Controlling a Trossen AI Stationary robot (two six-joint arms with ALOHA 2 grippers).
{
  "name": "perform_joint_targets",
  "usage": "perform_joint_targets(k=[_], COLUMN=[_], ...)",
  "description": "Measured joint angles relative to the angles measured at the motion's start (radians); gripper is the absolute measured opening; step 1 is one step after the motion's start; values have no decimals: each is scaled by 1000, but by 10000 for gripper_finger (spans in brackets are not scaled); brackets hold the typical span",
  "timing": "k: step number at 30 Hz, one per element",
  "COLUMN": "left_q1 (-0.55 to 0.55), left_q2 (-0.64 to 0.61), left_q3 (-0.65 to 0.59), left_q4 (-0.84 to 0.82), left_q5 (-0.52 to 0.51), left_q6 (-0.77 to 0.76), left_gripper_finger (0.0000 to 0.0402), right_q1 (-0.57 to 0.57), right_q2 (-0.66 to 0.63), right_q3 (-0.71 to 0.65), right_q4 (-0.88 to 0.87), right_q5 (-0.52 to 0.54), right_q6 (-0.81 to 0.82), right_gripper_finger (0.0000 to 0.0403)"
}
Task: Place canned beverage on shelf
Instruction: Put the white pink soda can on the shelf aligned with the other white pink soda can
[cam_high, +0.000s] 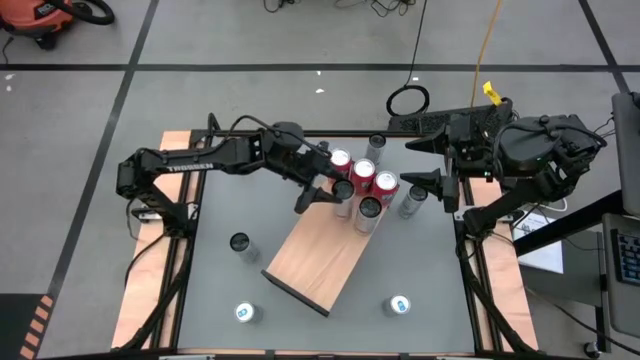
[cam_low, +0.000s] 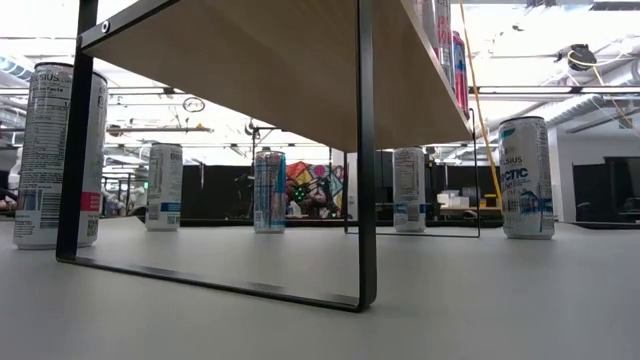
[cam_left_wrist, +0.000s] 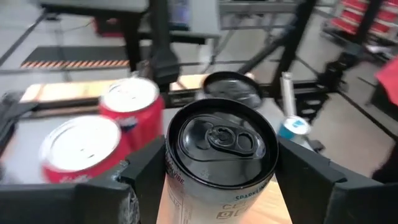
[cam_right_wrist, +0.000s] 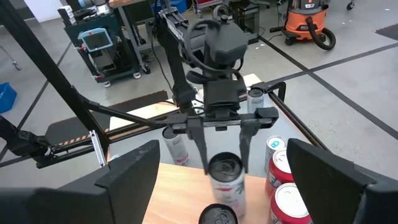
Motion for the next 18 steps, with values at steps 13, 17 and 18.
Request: perform_joint_targets(k=[13,17,18], left_q1=[-6,-6,-6], left_q2=[13,13,13], left_q3=[1,1,1], left_q4=[-16,-22,-21], left_q5=[26,20,19], left_q6=[132,133,133], left_gripper_finger=[249,249,249], right_q1=[0,0,0], right_q2=[0,0,0], right_q3=[0,0,0], right_q4=[0,0,0], right_q5=[0,0,0], right_q6=[-6,-6,-6], right_gripper_finger=[325,325,325])
